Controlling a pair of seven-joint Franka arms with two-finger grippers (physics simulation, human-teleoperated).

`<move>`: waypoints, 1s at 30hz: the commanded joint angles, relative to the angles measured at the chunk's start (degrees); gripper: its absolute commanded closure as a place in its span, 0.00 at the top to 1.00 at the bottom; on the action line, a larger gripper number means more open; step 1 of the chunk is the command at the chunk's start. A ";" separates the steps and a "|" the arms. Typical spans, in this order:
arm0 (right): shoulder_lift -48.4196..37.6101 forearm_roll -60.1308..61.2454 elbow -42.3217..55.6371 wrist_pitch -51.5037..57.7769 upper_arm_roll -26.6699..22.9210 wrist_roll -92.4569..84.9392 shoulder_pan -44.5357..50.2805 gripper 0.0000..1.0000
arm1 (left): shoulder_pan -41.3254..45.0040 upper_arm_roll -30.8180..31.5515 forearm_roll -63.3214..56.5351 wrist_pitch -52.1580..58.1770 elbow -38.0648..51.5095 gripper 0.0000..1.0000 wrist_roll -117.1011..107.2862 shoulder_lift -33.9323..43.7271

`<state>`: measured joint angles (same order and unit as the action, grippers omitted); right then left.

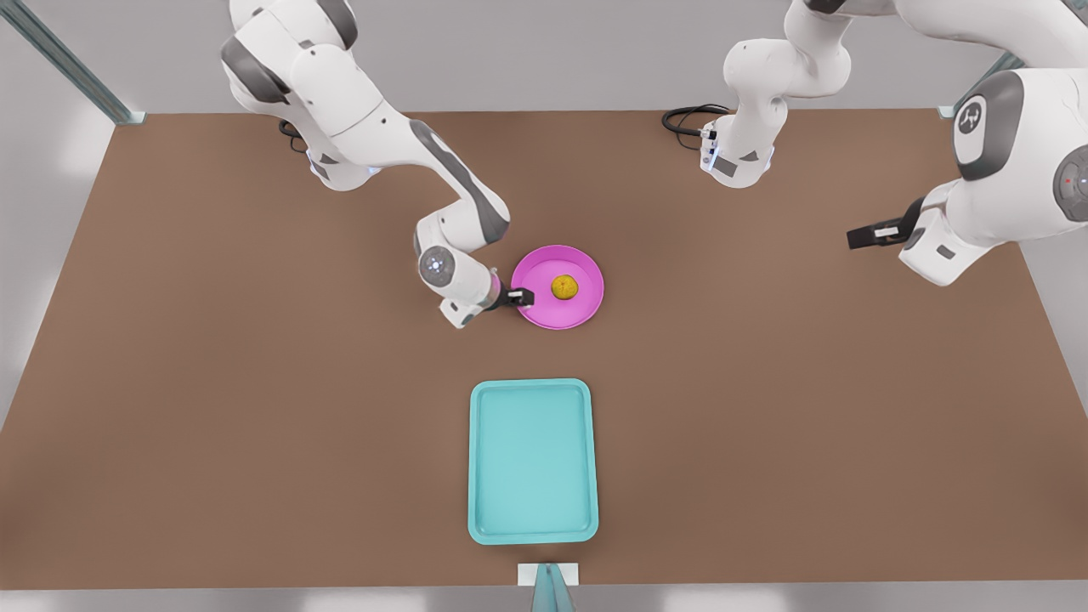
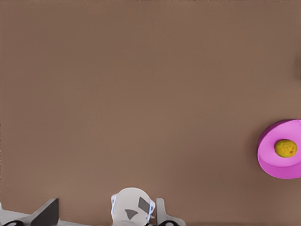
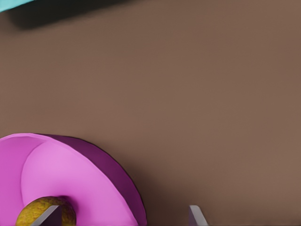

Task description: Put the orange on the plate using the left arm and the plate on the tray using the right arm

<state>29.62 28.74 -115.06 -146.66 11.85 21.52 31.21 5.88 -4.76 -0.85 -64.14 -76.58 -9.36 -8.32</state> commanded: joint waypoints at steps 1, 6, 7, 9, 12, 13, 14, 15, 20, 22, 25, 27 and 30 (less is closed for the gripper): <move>0.44 0.44 0.10 -1.87 -0.07 8.63 0.87 1.00 | 0.10 0.01 -0.03 0.68 0.99 1.00 4.09 0.24; 2.20 0.44 0.89 -1.87 -0.07 8.63 2.02 1.00 | 0.18 -0.25 -0.20 -2.40 5.73 1.00 3.30 -0.38; 2.73 0.44 1.25 -1.87 -0.07 8.63 2.10 1.00 | 0.18 -0.08 -0.20 -2.22 6.00 1.00 3.30 -0.20; 3.52 0.45 1.25 -3.01 -0.07 8.63 2.72 1.00 | 0.36 1.33 -0.20 -0.64 6.09 1.00 3.21 0.24; 4.66 0.44 1.42 -3.54 -0.07 8.63 2.89 1.00 | 0.27 0.72 -0.99 -0.46 10.22 1.00 2.95 0.50; 4.75 0.44 1.51 -3.54 0.02 8.63 2.89 1.00 | 0.27 0.80 -0.90 -0.46 10.22 1.00 2.95 1.03; 4.92 0.44 1.51 -3.54 0.02 8.63 2.89 1.00 | 0.27 0.98 -0.99 1.02 10.22 1.00 3.03 1.03; 5.10 0.44 1.51 -3.54 0.02 8.63 2.89 1.00 | 0.27 0.98 -0.47 5.07 10.22 1.00 3.03 2.17; 4.66 0.44 1.51 -2.66 0.02 7.31 2.81 0.77 | 0.27 1.24 -0.11 8.32 10.22 1.00 3.38 1.11; 4.57 0.44 1.51 -2.49 0.02 7.31 2.81 0.69 | 0.18 0.98 -0.55 7.97 10.22 1.00 3.12 -0.03; 4.75 0.44 1.60 -2.57 0.02 7.22 2.72 0.33 | 0.27 0.89 -0.82 6.83 10.22 1.00 3.03 -0.20; 4.84 0.44 1.60 -2.57 0.02 7.22 2.63 0.28 | 0.18 0.98 -0.38 6.48 10.13 1.00 3.03 -0.55; 4.93 0.44 1.42 -2.66 0.02 5.38 2.19 0.21 | 0.18 0.89 -0.73 4.11 10.13 1.00 2.95 -2.49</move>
<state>34.57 29.65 -113.64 -149.52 11.87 26.82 33.46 6.06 -3.85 -1.41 -58.59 -66.40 -6.87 -10.60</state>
